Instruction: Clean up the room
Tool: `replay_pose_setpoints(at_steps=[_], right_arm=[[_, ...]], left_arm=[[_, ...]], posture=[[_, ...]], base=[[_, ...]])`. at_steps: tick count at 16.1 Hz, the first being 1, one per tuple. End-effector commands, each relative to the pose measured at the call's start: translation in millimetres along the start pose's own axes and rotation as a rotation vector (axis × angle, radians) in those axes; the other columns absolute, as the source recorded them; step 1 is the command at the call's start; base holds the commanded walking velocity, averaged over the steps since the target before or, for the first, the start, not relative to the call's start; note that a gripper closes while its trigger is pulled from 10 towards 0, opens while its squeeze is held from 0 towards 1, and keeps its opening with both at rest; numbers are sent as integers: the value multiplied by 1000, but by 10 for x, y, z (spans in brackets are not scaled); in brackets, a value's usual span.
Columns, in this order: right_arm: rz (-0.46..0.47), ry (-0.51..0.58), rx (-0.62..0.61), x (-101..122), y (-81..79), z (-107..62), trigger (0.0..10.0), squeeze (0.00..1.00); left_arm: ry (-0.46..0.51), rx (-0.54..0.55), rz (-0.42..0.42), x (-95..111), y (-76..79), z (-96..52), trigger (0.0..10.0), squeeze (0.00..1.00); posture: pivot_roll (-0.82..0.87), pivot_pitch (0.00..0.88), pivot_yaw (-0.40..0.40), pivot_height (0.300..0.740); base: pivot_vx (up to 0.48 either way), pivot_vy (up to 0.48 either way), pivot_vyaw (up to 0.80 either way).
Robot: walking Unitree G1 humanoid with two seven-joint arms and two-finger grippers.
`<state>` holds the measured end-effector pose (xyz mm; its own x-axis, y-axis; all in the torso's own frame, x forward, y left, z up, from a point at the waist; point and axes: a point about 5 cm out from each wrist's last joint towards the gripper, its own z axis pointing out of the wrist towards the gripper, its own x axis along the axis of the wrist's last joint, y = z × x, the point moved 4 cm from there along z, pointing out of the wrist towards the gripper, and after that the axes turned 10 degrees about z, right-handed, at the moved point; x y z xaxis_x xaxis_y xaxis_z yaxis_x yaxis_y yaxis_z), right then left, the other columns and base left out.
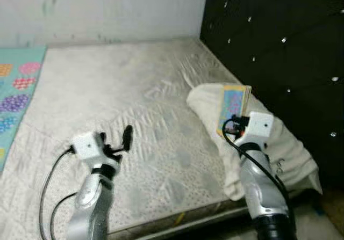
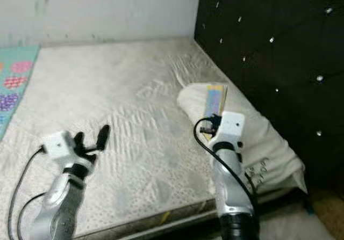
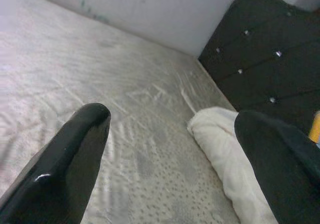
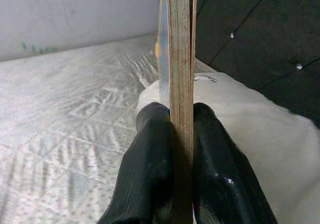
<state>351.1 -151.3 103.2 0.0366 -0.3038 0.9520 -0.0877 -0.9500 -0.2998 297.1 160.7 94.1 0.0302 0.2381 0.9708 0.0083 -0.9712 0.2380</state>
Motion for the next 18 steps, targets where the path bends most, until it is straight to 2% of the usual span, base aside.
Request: replay_pose_setpoints(at_steps=[1, 8, 13, 18], right_arm=[[-9, 49, 25, 138, -47, 27, 10000, 0], [-5, 14, 33, 60, -58, 20, 10000, 0], [-25, -15, 84, -14, -139, -12, 10000, 0], [-30, -21, 87, -25, -131, -17, 10000, 0]], left_arm=[[4, -25, -11, 3, 83, 3, 10000, 0], [-4, -15, -3, -11, 81, 4, 10000, 0], [-7, -13, -3, -19, 75, -8, 10000, 0], [-11, -12, 3, -26, 70, -18, 10000, 0]], posture=[[-75, 0, -16, 740], [-76, 0, -17, 740], [-73, 0, -17, 740], [-75, 0, -19, 740]], base=[[0, 0, 0], [0, 0, 0], [0, 0, 0], [0, 0, 733]])
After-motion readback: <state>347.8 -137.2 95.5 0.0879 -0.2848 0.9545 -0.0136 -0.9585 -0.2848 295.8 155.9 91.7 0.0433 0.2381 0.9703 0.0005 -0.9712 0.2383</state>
